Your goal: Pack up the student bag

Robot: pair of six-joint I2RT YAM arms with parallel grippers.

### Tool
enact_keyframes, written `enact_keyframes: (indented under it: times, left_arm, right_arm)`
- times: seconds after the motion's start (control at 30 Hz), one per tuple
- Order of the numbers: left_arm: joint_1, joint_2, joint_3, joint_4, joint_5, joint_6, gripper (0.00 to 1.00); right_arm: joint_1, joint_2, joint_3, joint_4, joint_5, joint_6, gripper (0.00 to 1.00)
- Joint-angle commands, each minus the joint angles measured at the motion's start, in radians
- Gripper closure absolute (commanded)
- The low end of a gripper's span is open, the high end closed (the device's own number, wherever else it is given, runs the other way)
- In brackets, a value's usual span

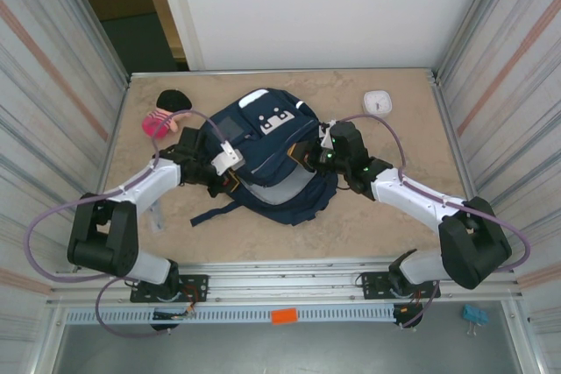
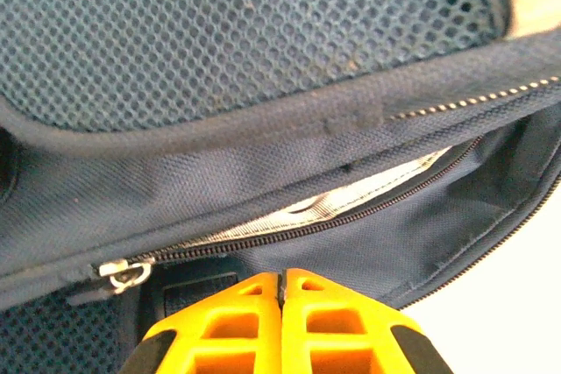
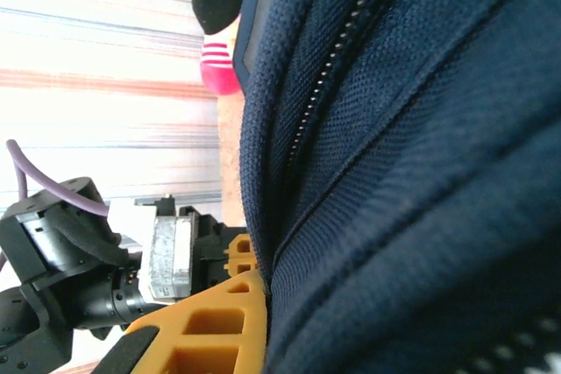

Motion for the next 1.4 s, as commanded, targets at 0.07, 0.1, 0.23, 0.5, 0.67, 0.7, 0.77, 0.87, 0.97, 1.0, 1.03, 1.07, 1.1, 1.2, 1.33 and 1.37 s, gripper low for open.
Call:
enact_keyframes:
  times: [0.07,0.1,0.23,0.5,0.67,0.7,0.77,0.87,0.97,1.0,1.03,1.07,1.1,1.2,1.33,1.37]
  left_arm:
    - [0.107,-0.050,-0.007,0.042,0.005,-0.158,0.75]
    - [0.124,-0.056,-0.002,0.054,0.018,-0.165,0.65]
    - [0.129,-0.087,0.011,0.090,0.009,-0.039,0.45]
    - [0.111,-0.012,0.120,0.105,-0.132,0.347,0.25]
    - [0.070,0.055,0.156,0.124,-0.144,0.537,0.19]
    - [0.057,0.067,0.156,0.129,-0.143,0.564,0.19]
    - [0.021,0.098,0.155,0.139,-0.151,0.625,0.18]
    - [-0.024,0.145,0.144,0.191,-0.181,0.662,0.16]
    - [-0.039,0.180,0.119,0.306,-0.177,0.649,0.14]
    - [-0.045,0.192,0.114,0.324,-0.170,0.662,0.14]
    - [-0.051,0.208,0.113,0.337,-0.175,0.680,0.15]
    - [-0.056,0.226,0.116,0.353,-0.189,0.685,0.17]
    - [-0.056,0.247,0.121,0.361,-0.209,0.684,0.21]
    - [-0.058,0.279,0.178,0.265,-0.234,0.677,0.62]
    - [-0.062,0.213,0.192,0.115,-0.194,0.587,0.90]
    - [-0.067,0.186,0.187,0.085,-0.182,0.545,0.94]
  right_arm:
    - [-0.022,-0.028,0.006,0.053,-0.013,-0.005,0.90]
    - [-0.026,-0.037,0.013,0.046,-0.021,-0.006,0.90]
    - [-0.060,-0.067,0.076,-0.074,-0.073,-0.071,0.90]
    - [-0.200,-0.049,0.168,-0.369,-0.250,-0.247,0.89]
    - [-0.259,-0.027,0.178,-0.421,-0.319,-0.294,0.89]
    - [-0.264,-0.023,0.184,-0.431,-0.327,-0.304,0.89]
    - [-0.274,-0.010,0.197,-0.454,-0.341,-0.327,0.89]
    - [-0.283,0.009,0.213,-0.470,-0.358,-0.343,0.89]
    - [-0.288,0.025,0.221,-0.471,-0.370,-0.351,0.89]
    - [-0.290,0.029,0.222,-0.472,-0.375,-0.353,0.89]
    - [-0.293,0.035,0.225,-0.473,-0.381,-0.355,0.89]
    - [-0.296,0.040,0.227,-0.475,-0.387,-0.359,0.89]
    - [-0.299,0.043,0.231,-0.476,-0.391,-0.365,0.89]
    - [-0.319,0.056,0.243,-0.501,-0.397,-0.402,0.89]
    - [-0.376,0.070,0.242,-0.518,-0.385,-0.453,0.89]
    - [-0.391,0.079,0.244,-0.517,-0.382,-0.460,0.89]
